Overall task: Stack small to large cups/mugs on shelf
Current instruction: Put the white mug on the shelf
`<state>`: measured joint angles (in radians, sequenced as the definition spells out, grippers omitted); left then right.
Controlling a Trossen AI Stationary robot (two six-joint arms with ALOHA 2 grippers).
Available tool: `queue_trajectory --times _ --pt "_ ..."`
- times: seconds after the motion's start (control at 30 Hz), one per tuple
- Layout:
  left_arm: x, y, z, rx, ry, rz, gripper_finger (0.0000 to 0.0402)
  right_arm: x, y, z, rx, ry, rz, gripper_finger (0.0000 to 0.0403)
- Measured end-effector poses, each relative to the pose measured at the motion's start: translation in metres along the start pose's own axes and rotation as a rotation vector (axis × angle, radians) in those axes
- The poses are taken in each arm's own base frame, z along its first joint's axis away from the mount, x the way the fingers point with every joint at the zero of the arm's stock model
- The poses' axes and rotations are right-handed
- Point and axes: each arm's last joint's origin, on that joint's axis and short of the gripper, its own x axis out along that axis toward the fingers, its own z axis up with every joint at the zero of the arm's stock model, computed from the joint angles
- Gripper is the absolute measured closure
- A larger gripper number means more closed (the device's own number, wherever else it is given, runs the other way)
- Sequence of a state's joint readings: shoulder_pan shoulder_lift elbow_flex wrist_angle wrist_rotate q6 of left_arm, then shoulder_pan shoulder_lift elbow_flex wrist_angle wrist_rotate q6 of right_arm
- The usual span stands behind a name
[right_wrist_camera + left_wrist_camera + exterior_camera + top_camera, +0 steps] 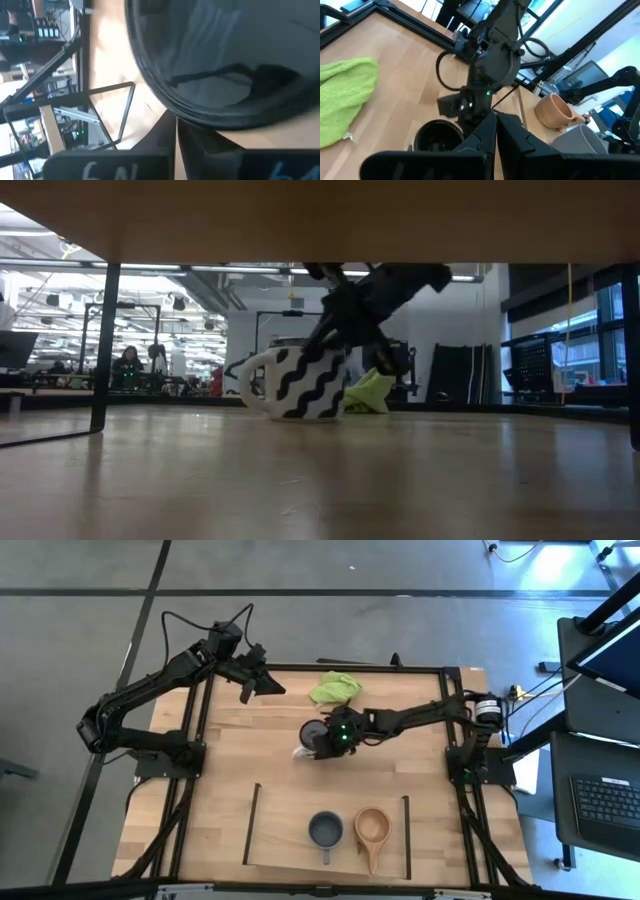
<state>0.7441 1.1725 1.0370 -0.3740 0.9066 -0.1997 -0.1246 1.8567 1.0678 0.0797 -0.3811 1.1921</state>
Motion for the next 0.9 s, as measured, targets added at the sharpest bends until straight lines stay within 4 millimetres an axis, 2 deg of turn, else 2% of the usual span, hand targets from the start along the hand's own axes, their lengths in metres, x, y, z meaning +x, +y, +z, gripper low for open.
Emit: queue_trajectory --times 0.17,0.33,0.47,0.6,0.77,0.9 --pt "0.000 0.000 0.000 0.000 0.003 -0.013 0.0392 0.012 0.010 0.008 -0.035 0.011 0.022 0.0385" --pt "0.000 0.000 -0.004 -0.028 0.030 -0.012 0.0392 0.009 0.012 0.008 -0.065 0.043 -0.020 0.0385" --pt "0.002 0.000 -0.018 -0.042 0.132 0.010 0.0392 0.002 0.012 0.002 -0.091 0.070 -0.071 0.0385" --pt "0.004 -0.004 -0.038 -0.049 0.298 0.123 0.0392 -0.009 0.016 -0.002 -0.124 0.006 -0.140 0.0377" --pt "0.014 -0.013 -0.055 0.006 0.484 0.383 0.0379 -0.031 0.023 -0.003 -0.161 -0.073 -0.212 0.0323" --pt "0.028 -0.027 -0.059 0.007 0.487 0.460 0.0342 -0.049 0.024 -0.007 -0.178 -0.109 -0.303 0.0260"
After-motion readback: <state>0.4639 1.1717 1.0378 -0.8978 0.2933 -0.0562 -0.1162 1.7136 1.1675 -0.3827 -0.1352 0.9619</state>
